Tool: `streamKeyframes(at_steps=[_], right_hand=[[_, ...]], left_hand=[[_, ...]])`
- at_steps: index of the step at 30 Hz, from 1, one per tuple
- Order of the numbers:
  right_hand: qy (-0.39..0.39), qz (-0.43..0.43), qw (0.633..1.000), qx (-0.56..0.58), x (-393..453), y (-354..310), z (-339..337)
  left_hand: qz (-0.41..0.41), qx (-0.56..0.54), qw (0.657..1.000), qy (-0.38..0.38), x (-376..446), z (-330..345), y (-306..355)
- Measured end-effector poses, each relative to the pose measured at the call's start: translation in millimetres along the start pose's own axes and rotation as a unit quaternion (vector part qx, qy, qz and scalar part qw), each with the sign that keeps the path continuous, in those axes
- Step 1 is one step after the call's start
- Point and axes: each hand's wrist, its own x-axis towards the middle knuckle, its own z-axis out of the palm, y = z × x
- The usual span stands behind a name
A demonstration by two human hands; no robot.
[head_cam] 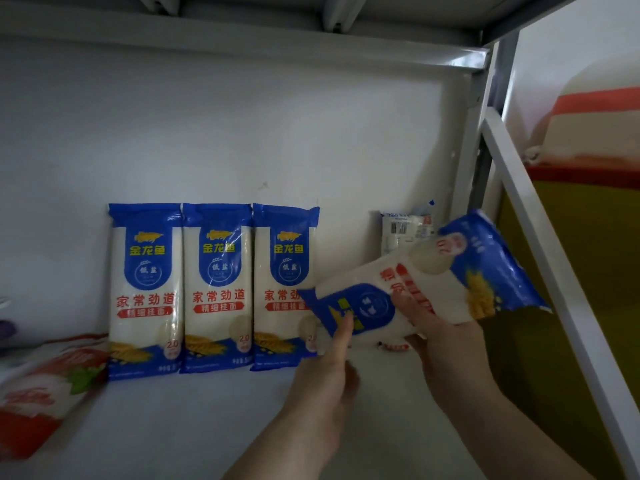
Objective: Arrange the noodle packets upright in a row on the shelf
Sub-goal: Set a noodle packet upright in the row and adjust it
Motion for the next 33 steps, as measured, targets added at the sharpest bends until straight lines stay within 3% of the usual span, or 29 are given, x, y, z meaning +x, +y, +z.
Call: streamKeyframes(at_steps=[3, 6, 12, 20, 25, 28, 33], right_hand=[[0.008, 0.042, 0.994, 0.098, -13.6, -3.1, 16.1], [-0.021, 0.061, 0.989, 0.135, -25.0, -2.5, 32.5], [-0.077, 0.105, 0.976, 0.173, -22.0, -6.3, 45.5], [-0.103, 0.163, 0.946, 0.259, -10.5, 0.5, 16.3], [-0.22, 0.219, 0.946, 0.096, -7.0, 5.4, 1.4], [-0.249, 0.23, 0.94, -0.034, -2.4, 3.6, 0.9], [-0.347, 0.18, 0.899, -0.199, 0.0, -10.5, 11.1]], left_hand=[[0.0, -0.076, 0.994, -0.083, -11.1, 11.9, -1.0], [0.08, -0.134, 0.979, -0.132, -15.8, 13.4, 0.8], [0.187, -0.198, 0.956, -0.104, -23.7, 4.7, 24.8], [0.341, -0.132, 0.928, -0.076, -32.4, -10.1, 55.2], [0.381, -0.071, 0.92, -0.065, -37.3, -16.6, 69.5], [0.397, -0.015, 0.916, -0.051, -39.3, -17.2, 70.9], [0.401, 0.033, 0.915, -0.038, -42.0, -20.5, 75.3]])
